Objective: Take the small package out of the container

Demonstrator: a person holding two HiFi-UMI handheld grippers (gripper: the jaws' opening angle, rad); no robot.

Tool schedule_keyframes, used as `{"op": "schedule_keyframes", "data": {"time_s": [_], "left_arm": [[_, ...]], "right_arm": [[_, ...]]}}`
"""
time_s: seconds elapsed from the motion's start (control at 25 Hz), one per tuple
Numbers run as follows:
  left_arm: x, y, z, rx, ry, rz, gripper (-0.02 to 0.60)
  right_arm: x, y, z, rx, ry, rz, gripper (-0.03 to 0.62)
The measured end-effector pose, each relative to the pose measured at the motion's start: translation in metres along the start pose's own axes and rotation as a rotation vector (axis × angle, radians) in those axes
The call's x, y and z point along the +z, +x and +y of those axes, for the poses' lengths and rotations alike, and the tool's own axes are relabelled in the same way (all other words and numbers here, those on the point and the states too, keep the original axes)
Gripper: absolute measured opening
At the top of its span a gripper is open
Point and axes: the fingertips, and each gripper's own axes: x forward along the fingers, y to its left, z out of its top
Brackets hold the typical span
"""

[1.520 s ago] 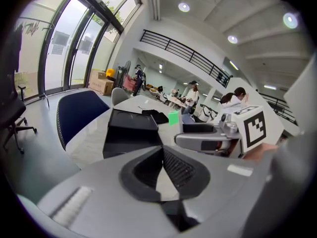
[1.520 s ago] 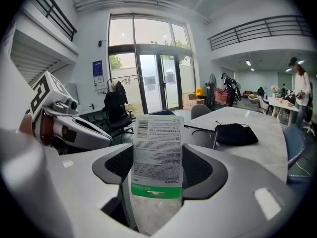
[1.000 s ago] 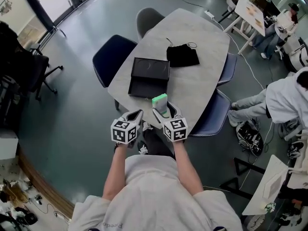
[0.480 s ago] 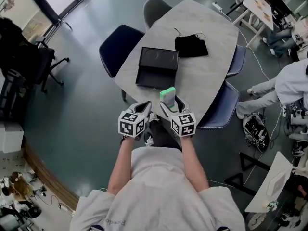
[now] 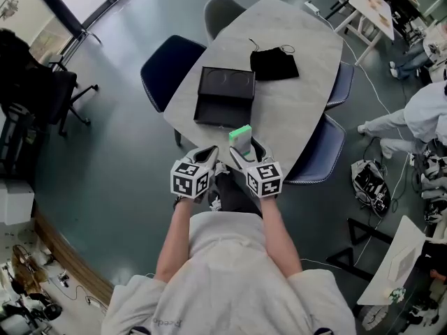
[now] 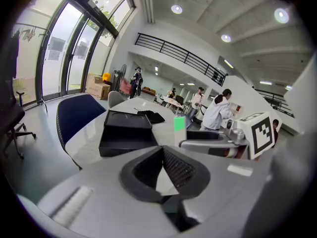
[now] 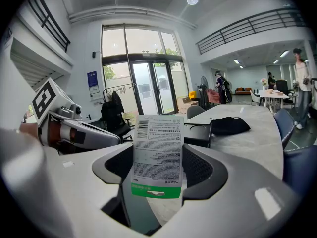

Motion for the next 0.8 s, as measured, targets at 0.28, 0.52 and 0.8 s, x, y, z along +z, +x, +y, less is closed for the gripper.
{"op": "schedule_keyframes", "data": {"time_s": [0.28,0.52,0.8], "left_arm": [[-0.0022,-0.0015,0.0018,0.005,0.0,0.001,0.052],[-0.0005,-0.0043,0.0039,0.004,0.002,0.001,0.052],[0.0007,-0.0019,-0.0006,0.002,0.004,-0.004,0.052]], "right_arm": [[-0.0019,0.0015,0.0038,0.009,0.0,0.003,0.313],[0.0004,0.0026,0.0061,0.006,0.009,-0.003,0.313],[-0.0006,-0.0004,0.0004,-0.005,0.007,0.003,0.313]]}}
